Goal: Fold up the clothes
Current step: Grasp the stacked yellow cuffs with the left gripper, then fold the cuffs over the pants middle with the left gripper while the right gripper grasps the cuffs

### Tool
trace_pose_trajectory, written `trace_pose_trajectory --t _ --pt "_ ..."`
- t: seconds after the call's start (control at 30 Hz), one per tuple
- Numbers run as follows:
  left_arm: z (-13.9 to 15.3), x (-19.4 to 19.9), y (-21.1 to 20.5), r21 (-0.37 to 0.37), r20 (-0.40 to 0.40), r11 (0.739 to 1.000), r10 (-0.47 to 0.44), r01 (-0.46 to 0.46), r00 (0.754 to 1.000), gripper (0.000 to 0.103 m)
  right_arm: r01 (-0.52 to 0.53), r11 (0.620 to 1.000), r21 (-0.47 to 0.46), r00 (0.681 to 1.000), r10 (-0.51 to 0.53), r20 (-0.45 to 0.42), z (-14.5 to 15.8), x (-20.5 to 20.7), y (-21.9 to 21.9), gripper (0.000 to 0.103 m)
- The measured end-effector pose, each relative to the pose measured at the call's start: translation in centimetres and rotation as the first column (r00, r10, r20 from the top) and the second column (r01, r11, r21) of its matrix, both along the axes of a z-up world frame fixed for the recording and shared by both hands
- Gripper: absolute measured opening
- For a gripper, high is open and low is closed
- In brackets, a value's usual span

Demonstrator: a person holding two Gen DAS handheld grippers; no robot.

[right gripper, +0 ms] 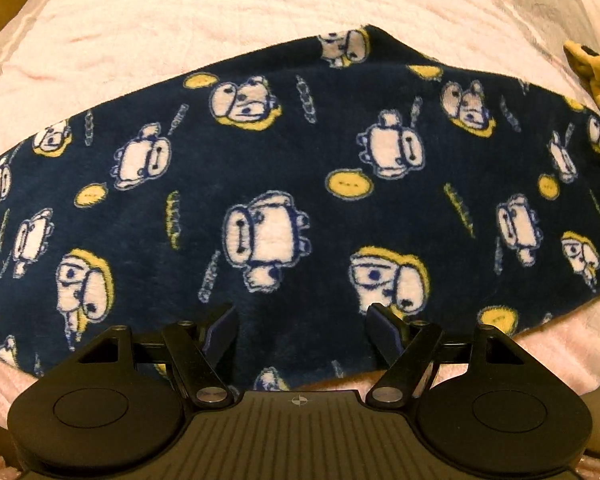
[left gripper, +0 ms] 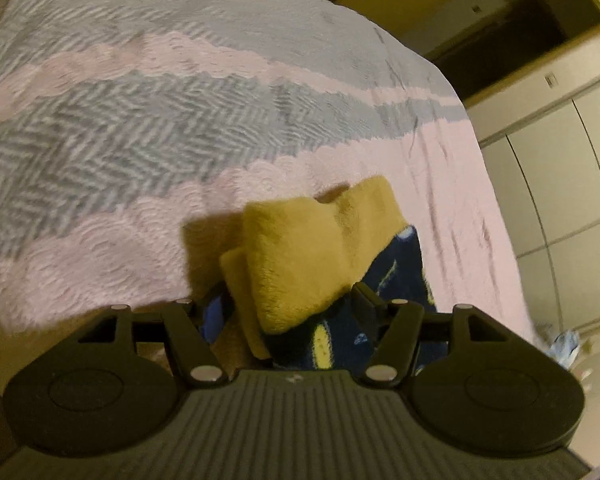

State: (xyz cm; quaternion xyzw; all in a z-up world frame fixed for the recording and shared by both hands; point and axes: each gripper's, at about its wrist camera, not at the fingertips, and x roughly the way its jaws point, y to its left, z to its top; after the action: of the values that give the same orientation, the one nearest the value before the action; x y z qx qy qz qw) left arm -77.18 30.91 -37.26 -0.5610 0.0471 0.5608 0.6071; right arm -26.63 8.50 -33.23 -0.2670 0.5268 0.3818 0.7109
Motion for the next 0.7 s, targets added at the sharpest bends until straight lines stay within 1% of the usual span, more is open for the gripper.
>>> trace_pose_trajectory --t 0.03,0.07,0.1,0.13,0.23,0.3,0.33,0.37,0.43,0.47,0.5,0.57,0.6,0.63,0.67,0.7 --pt "0.0 0.5 0.2 0.011 -0.022 1.000 -0.018 0.019 1.000 0.058 0.000 1.000 0.006 1.000 0.000 -0.003 0.1 0.2 -0.1 0.074" --pt "0.1 1.0 0.3 0.019 -0.037 0.999 -0.035 0.036 0.999 0.045 -0.002 1.000 0.011 1.000 0.002 -0.004 0.1 0.3 -0.2 0.074" --pt "0.2 1.5 0.5 0.027 -0.051 0.998 -0.052 0.054 0.997 0.022 -0.005 1.000 0.017 1.000 0.005 -0.004 0.2 0.6 -0.3 0.074" --pt "0.4 2.1 0.6 0.038 -0.069 0.997 -0.067 0.070 0.995 0.019 -0.008 1.000 0.022 1.000 0.008 -0.003 0.2 0.8 -0.4 0.074" --pt "2.3 4.1 0.1 0.099 -0.153 0.988 -0.098 0.114 0.983 0.015 -0.017 0.999 0.041 1.000 0.017 0.011 0.6 2.1 -0.8 0.074" --pt "4.9 6.8 -1.0 0.178 -0.261 0.964 -0.146 0.196 0.954 0.014 -0.019 0.998 0.054 0.999 0.017 0.027 1.1 3.7 -1.3 0.074" --pt "6.3 8.6 -1.8 0.215 -0.312 0.945 -0.172 0.246 0.935 0.014 -0.018 0.998 0.059 0.999 0.016 0.034 1.4 4.5 -1.7 0.074" --pt "7.7 10.6 -2.7 0.252 -0.359 0.920 -0.200 0.301 0.912 0.014 -0.013 0.998 0.064 0.999 0.011 0.039 1.7 5.3 -2.3 0.074" --pt "10.4 15.4 -5.3 0.322 -0.426 0.845 -0.272 0.426 0.863 0.014 0.011 0.997 0.079 0.999 -0.014 0.043 2.3 7.2 -4.0 0.074" --pt "11.3 17.9 -6.7 0.347 -0.451 0.803 -0.310 0.484 0.837 0.014 0.029 0.996 0.087 0.999 -0.033 0.042 2.5 8.3 -4.8 0.074" --pt "11.6 20.5 -8.3 0.361 -0.460 0.761 -0.357 0.539 0.813 0.014 0.048 0.994 0.095 0.998 -0.052 0.040 2.8 9.4 -5.6 0.074" --pt "12.1 25.7 -11.5 0.384 -0.482 0.667 -0.445 0.639 0.755 0.015 0.085 0.990 0.110 0.995 -0.090 0.036 3.3 11.4 -7.3 0.074" --pt "12.3 28.3 -13.1 0.395 -0.494 0.614 -0.485 0.683 0.721 0.018 0.103 0.988 0.117 0.994 -0.107 0.033 3.5 12.3 -8.1 0.074" --pt "12.1 30.8 -14.6 0.392 -0.505 0.565 -0.528 0.726 0.683 0.020 0.114 0.986 0.123 0.992 -0.119 0.030 3.6 13.0 -8.8 0.074" --pt "10.8 33.3 -15.9 0.353 -0.514 0.530 -0.578 0.771 0.633 0.024 0.126 0.984 0.128 0.991 -0.131 0.028 3.6 13.7 -9.5 0.074" --pt "9.0 35.8 -17.1 0.292 -0.525 0.500 -0.629 0.815 0.574 0.025 0.138 0.982 0.132 0.990 -0.142 0.025 3.6 14.4 -10.2 0.074"
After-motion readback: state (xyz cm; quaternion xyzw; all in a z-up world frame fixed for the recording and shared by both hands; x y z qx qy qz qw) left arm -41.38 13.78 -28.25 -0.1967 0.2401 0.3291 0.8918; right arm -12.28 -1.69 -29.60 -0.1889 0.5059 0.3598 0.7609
